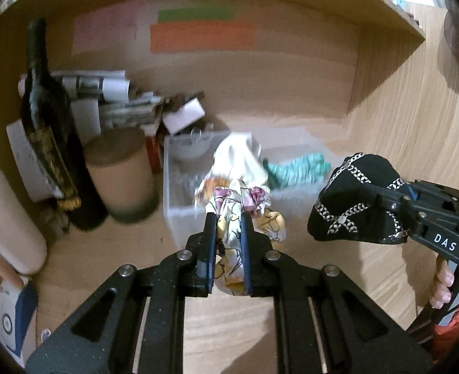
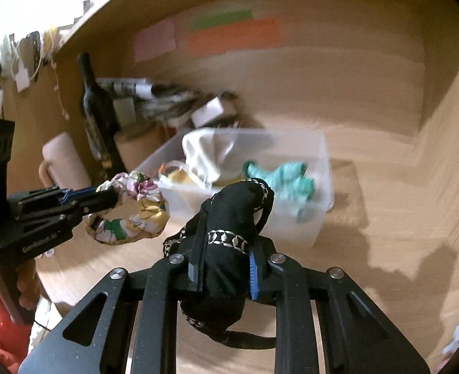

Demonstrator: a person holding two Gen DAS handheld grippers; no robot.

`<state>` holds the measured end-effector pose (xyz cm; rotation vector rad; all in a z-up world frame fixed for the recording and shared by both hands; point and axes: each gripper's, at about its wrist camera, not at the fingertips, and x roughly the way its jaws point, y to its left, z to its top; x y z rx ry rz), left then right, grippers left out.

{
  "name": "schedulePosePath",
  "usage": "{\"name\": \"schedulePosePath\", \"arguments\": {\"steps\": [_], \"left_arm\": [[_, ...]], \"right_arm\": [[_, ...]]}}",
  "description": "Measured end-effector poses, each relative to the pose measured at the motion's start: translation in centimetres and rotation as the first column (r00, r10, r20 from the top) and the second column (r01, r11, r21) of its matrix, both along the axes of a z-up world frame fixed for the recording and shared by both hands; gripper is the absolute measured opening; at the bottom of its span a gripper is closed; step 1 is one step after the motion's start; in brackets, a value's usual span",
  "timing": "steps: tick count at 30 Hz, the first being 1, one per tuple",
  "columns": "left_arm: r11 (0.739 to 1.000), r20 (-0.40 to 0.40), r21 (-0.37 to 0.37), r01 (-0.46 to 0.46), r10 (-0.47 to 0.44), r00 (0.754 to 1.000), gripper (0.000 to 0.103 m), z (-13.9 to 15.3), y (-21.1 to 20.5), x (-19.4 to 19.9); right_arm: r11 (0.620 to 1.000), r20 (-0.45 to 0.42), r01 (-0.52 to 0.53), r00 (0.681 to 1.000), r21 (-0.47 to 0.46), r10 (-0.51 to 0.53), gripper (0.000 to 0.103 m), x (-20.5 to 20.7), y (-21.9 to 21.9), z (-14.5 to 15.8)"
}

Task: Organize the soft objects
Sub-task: 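Place scrunchie and black chain bag into the clear box and release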

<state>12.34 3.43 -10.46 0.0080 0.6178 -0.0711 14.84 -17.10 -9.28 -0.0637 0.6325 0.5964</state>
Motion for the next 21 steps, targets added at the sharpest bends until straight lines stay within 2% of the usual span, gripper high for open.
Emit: {"name": "schedulePosePath", "arguments": {"steps": [8, 12, 17, 21], "left_arm": [[1.000, 0.066, -0.020, -0.001, 0.002, 0.998, 0.014, 2.6, -0.5, 2.3], [1.000, 0.088, -0.003, 0.000, 0.000, 0.996, 0.014, 3.4, -1.3, 3.9], [1.000, 0.058, -0.004, -0.004, 0.005, 0.998, 0.014, 2.9, -1.7, 6.5], [1.000, 0.003, -0.009, -0.012, 0.012, 1.000, 0.014, 1.4, -1.8, 8.6]], "right_arm": [[0.999, 0.103, 0.038, 0.994, 0.031, -0.041, 0.018, 1.1, -0.4, 3.4], [0.999, 0.146, 0.042, 0.988, 0.030, -0.046, 0.018, 2.1, 0.1, 4.6], [0.999, 0.171, 0.045, 0.984, 0.017, -0.047, 0.018, 3.8, 0.9, 5.2], [0.999, 0.137, 0.042, 0.990, -0.001, -0.041, 0.018, 5.6, 1.4, 4.3]]}}
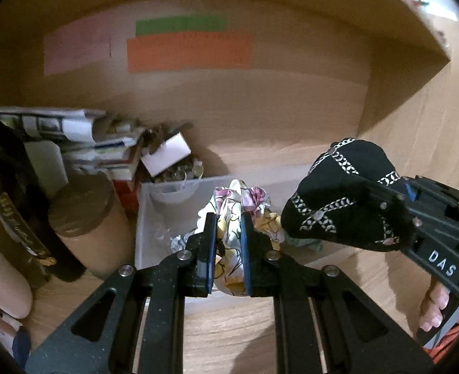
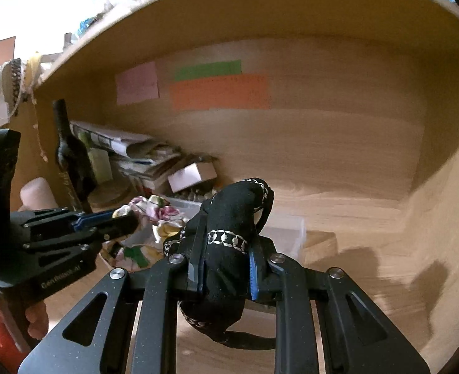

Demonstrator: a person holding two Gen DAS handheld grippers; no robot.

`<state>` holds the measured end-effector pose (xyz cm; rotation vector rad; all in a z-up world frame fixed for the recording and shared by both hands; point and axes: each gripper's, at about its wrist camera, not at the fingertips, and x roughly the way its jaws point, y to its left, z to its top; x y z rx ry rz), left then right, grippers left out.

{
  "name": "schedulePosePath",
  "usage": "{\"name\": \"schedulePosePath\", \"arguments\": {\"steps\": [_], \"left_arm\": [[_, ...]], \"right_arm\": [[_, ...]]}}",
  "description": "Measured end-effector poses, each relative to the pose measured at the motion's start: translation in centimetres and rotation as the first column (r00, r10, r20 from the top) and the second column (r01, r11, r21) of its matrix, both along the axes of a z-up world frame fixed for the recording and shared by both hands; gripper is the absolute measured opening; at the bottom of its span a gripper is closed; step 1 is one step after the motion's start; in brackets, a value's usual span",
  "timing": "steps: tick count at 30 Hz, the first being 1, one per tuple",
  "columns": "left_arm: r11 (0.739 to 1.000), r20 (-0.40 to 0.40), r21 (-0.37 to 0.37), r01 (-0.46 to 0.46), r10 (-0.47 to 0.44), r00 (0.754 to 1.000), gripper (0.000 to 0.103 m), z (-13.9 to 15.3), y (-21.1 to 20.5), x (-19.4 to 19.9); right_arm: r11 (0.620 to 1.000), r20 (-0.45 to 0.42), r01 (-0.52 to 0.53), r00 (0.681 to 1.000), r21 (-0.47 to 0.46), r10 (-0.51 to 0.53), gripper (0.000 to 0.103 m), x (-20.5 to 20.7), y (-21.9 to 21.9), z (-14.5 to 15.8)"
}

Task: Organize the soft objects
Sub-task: 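Place scrunchie and black chain bag into the clear box and release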

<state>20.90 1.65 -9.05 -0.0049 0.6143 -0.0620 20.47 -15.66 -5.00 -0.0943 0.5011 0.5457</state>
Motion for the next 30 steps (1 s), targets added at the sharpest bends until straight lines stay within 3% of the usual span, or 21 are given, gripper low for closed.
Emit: {"name": "schedulePosePath", "arguments": {"steps": [9, 15, 18, 23, 30], "left_arm": [[0.999, -0.115, 0.039, 0.029, -0.024, 0.993, 0.014, -3.5, -0.7, 3.2], [0.999, -0.154, 0.031, 0.029, -0.024, 0.988, 0.014, -4.9, -0.5, 4.1], [0.999, -0.156, 0.038, 0.028, -0.022, 0.988, 0.026, -5.0, -0.5, 3.7], [0.999, -0.151, 0.040, 0.016, -0.010, 0.989, 0.044, -5.0, -0.3, 2.7], [1.000, -0.115, 0.019, 0.010, -0.007, 0.993, 0.057, -3.9, 0.3, 0.2]], "right_arm": [[0.993, -0.120, 0.013, 0.992, -0.115, -0.027, 0.018, 3.9, 1.4, -4.7], [0.990, -0.165, 0.021, 0.985, -0.138, -0.044, 0.018, 5.1, 1.3, -5.9], [0.989, -0.170, 0.023, 0.984, -0.149, -0.049, 0.022, 5.0, 1.3, -6.1], [0.985, -0.178, 0.042, 0.981, -0.166, -0.072, 0.039, 5.0, 1.0, -6.0], [0.984, -0.145, 0.061, 0.986, -0.170, -0.086, 0.066, 3.2, 0.5, -5.2]]}}
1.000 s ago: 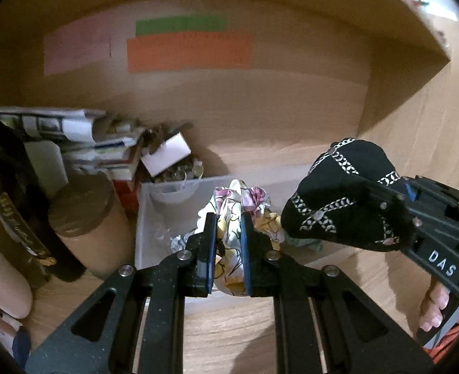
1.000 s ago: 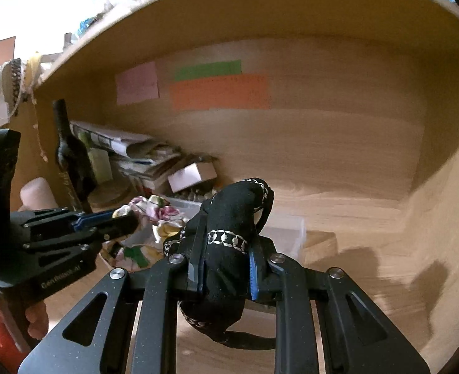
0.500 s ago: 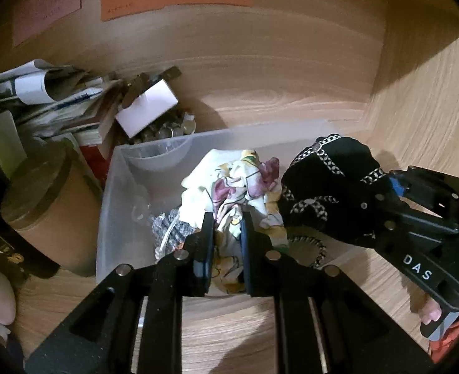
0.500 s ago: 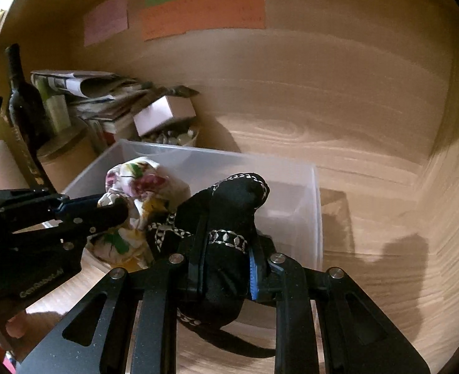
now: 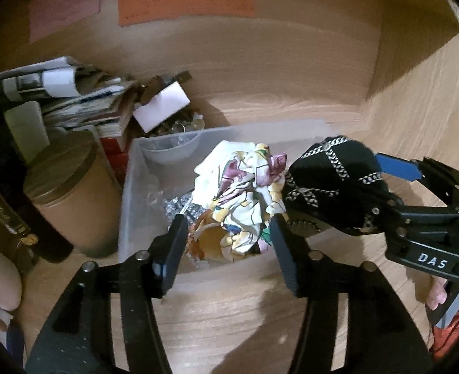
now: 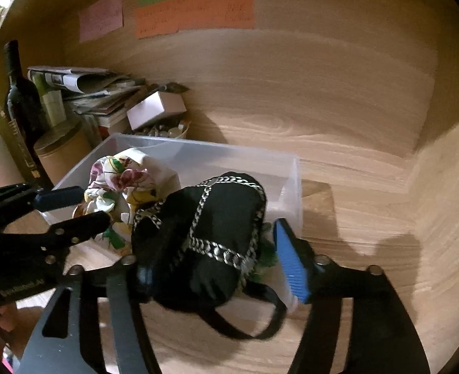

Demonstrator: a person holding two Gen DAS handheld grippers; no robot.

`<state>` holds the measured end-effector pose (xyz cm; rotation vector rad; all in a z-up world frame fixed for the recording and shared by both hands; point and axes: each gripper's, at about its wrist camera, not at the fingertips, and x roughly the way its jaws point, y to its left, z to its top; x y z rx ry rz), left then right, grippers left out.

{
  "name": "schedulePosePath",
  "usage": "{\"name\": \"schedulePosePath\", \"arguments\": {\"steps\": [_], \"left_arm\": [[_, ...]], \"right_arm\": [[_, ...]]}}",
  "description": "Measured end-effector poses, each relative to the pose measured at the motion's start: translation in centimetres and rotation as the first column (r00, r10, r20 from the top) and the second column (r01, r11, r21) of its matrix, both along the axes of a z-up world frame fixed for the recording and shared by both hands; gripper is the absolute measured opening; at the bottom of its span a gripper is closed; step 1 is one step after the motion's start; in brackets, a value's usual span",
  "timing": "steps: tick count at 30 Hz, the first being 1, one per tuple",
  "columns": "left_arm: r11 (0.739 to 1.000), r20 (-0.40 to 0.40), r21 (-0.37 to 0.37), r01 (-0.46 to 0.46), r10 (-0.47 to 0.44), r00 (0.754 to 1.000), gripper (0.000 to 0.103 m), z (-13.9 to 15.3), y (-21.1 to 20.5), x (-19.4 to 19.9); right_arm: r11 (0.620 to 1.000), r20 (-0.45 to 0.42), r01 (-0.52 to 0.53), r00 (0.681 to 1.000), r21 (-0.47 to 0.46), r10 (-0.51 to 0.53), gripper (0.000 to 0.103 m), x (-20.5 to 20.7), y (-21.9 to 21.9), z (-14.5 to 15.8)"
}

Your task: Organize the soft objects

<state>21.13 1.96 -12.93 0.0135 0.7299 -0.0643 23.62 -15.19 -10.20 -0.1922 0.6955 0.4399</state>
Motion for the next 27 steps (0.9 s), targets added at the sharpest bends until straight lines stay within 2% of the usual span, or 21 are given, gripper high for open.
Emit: {"name": "schedulePosePath", "arguments": {"steps": [2, 6, 12, 16, 27], "left_arm": [[1.000, 0.027, 0.001, -0.007, 0.007, 1.000, 0.057, 0.7, 0.1, -1.0], [1.000, 0.099, -0.006, -0.014, 0.014, 0.995, 0.061, 2.9, 0.2, -3.3], [1.000, 0.215, -0.019, -0.014, 0.017, 0.977, 0.064, 6.3, 0.2, -6.6], [1.000, 0.300, -0.025, -0.011, 0.018, 0.954, 0.070, 8.6, 0.0, -9.4], [1.000, 0.455, -0.029, -0.005, 0.018, 0.891, 0.089, 12.1, -0.1, -14.8]], "right_arm": [[1.000, 0.011, -0.001, 1.000, 0.014, 0.000, 0.069, -0.7, -0.4, 0.6], [0.999, 0.046, -0.003, 0.999, 0.051, 0.001, 0.070, -2.3, -1.1, 2.2], [0.993, 0.151, -0.029, 0.988, 0.111, 0.012, 0.073, -5.5, -2.1, 5.9], [0.987, 0.230, -0.051, 0.973, 0.153, 0.015, 0.080, -7.8, -2.8, 8.3], [0.974, 0.382, -0.104, 0.924, 0.202, 0.020, 0.085, -13.1, -3.6, 12.0]]}}
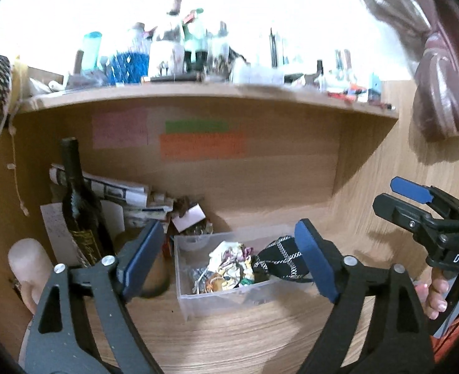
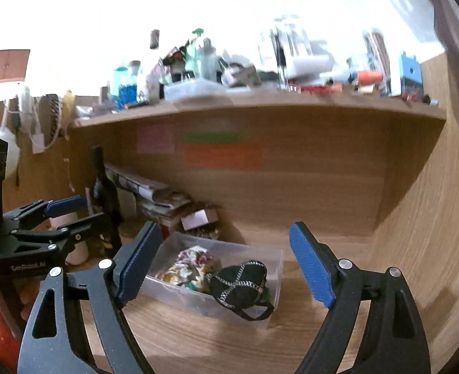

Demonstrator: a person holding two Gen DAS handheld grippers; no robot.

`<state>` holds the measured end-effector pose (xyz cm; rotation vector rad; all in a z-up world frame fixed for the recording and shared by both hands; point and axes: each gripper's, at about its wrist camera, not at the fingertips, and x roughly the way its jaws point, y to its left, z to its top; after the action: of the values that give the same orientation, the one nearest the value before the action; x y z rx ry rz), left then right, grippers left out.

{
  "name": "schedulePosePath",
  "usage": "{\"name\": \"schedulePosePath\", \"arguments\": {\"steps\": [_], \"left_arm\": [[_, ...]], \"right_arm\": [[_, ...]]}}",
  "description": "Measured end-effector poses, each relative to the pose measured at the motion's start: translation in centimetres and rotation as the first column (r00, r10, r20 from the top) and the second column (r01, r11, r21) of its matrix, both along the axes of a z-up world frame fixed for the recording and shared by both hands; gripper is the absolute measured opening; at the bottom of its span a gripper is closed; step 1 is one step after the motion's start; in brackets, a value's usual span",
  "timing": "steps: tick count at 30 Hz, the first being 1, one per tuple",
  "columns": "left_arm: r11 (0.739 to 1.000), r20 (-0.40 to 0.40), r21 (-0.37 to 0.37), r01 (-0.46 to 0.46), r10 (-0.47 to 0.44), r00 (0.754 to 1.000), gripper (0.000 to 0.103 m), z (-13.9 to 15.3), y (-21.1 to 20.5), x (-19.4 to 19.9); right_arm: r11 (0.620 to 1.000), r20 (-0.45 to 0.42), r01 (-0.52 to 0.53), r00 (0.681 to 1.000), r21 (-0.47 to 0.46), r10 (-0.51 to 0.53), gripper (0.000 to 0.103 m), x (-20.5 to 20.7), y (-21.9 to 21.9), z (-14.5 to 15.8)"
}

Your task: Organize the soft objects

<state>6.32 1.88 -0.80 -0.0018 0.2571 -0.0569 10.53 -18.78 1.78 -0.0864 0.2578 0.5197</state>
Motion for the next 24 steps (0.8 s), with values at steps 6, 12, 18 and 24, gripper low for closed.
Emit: {"name": "schedulePosePath", "arguments": {"steps": [6, 12, 18, 24], "left_arm": [[1.000, 0.068, -0.008, -0.013, 0.013, 0.998, 0.101, 1.3, -0.1, -2.2], [1.000, 0.087, -0.013, -0.008, 0.009, 0.996, 0.103, 1.8, -0.4, -3.4], [1.000, 0.096, -0.006, -0.015, 0.015, 0.995, 0.103, 1.8, -0.5, -4.0], [1.000, 0.099, -0.001, -0.018, 0.018, 0.995, 0.103, 1.7, -0.5, -4.1]], "right_arm": [[1.000, 0.067, -0.004, 0.998, 0.010, 0.003, 0.087, -2.6, -0.2, 1.3], [0.999, 0.123, -0.020, 0.992, 0.030, 0.016, 0.103, -4.4, -0.1, 2.1], [0.999, 0.144, -0.021, 0.989, 0.036, 0.016, 0.103, -5.3, 0.0, 2.3], [0.999, 0.138, -0.022, 0.990, 0.043, 0.015, 0.103, -5.3, 0.1, 2.2]]}}
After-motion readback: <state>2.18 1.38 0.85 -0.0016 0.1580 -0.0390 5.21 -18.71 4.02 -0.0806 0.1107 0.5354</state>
